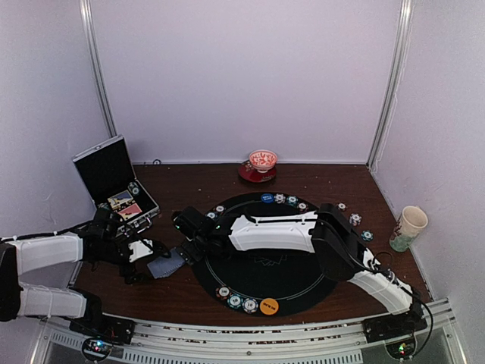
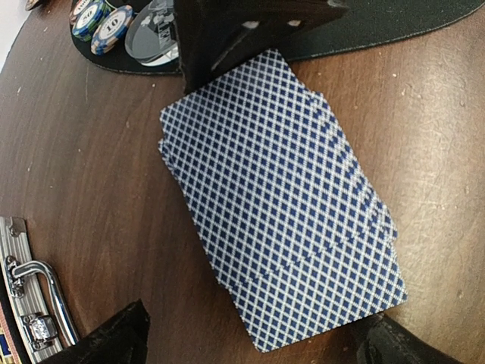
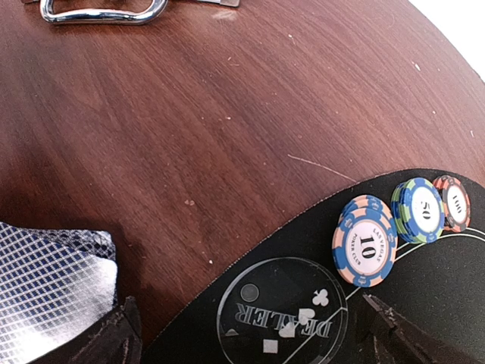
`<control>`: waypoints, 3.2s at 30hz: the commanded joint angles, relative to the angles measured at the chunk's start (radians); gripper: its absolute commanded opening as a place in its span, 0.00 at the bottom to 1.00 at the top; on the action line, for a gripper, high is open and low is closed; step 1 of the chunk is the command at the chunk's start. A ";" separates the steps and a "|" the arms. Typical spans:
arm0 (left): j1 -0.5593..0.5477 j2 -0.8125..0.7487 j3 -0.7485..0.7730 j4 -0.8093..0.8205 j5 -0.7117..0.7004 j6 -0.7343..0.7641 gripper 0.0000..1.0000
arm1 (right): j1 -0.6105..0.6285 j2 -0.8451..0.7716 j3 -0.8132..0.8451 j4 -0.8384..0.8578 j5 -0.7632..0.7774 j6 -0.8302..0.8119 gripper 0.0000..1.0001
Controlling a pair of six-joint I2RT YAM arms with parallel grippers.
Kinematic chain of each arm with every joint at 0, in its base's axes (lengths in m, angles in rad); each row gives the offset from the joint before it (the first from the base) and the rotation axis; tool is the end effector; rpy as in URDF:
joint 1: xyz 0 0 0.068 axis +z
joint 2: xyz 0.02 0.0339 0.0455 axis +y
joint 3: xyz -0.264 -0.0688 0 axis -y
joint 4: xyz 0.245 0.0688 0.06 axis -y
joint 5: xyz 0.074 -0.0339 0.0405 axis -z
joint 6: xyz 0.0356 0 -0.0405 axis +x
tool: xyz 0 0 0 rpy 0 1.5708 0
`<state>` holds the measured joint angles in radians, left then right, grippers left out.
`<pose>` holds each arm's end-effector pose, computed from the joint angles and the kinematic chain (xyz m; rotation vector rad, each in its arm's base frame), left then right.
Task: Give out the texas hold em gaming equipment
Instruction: Adjust the poker card at the center of the board.
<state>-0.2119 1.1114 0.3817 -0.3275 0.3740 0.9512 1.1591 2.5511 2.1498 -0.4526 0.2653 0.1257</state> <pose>0.1715 -0.0502 0.1382 1.4922 2.0415 -0.2060 0.2324 0.5090 0.1383 -1.0819 2.1471 0.2824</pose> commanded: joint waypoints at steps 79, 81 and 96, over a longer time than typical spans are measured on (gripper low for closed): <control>-0.098 0.068 0.019 0.110 -0.129 -0.083 0.98 | -0.008 -0.060 -0.032 0.009 -0.057 -0.001 1.00; -0.098 0.049 0.017 0.096 -0.136 -0.079 0.98 | -0.009 -0.065 -0.034 0.007 -0.058 0.001 1.00; -0.096 -0.089 0.062 -0.096 -0.137 -0.085 0.98 | -0.013 -0.124 -0.044 -0.030 0.000 0.031 1.00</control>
<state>-0.3050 1.0492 0.3996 -0.3298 0.2127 0.8715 1.1503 2.5088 2.1201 -0.4599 0.2180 0.1307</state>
